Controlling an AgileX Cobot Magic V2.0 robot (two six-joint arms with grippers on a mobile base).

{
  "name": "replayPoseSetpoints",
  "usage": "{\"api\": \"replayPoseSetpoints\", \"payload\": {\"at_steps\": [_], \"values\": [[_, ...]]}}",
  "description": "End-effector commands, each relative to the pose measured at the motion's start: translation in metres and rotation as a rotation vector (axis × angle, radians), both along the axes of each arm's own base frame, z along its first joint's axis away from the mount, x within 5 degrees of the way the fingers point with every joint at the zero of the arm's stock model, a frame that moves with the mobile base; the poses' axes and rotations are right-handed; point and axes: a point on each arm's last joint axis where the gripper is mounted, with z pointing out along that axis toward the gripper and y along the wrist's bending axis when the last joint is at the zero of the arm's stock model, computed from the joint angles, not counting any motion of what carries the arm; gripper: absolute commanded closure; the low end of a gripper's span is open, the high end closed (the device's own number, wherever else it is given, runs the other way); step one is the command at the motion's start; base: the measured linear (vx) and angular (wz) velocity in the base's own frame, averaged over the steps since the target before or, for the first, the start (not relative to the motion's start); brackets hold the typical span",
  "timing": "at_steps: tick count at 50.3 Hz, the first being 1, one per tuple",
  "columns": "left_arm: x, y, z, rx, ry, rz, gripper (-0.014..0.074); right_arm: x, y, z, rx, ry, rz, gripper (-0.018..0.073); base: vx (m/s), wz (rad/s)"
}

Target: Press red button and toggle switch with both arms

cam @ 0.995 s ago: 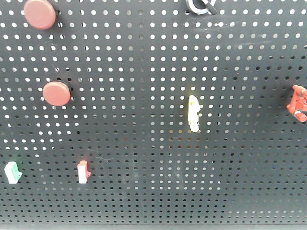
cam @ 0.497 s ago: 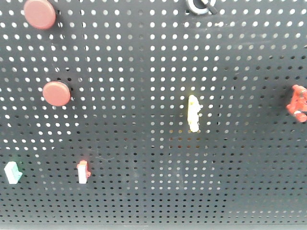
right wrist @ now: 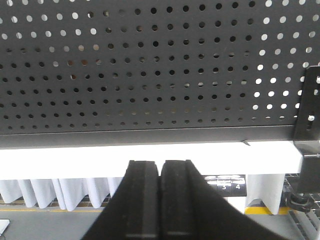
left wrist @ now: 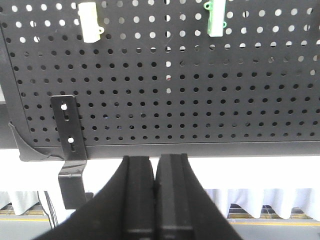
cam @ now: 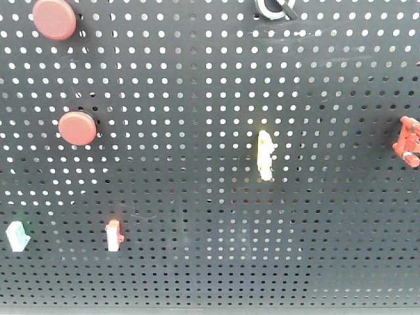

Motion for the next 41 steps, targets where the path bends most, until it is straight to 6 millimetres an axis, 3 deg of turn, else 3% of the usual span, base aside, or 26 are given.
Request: {"api": "replayPoseSetpoints", "payload": {"at_steps": [1, 41], "values": [[0.0021, -0.0001, -0.0020, -0.009, -0.043, -0.001, 0.0594, -0.0003, 0.0002, 0.0052, 0.004, -0.095, 0.004, 0.0563, 0.00, 0.00], [0.0021, -0.0001, -0.0020, -0.009, -0.043, -0.001, 0.0594, -0.0003, 0.0002, 0.0052, 0.004, -0.095, 0.004, 0.0563, 0.00, 0.00]]}}
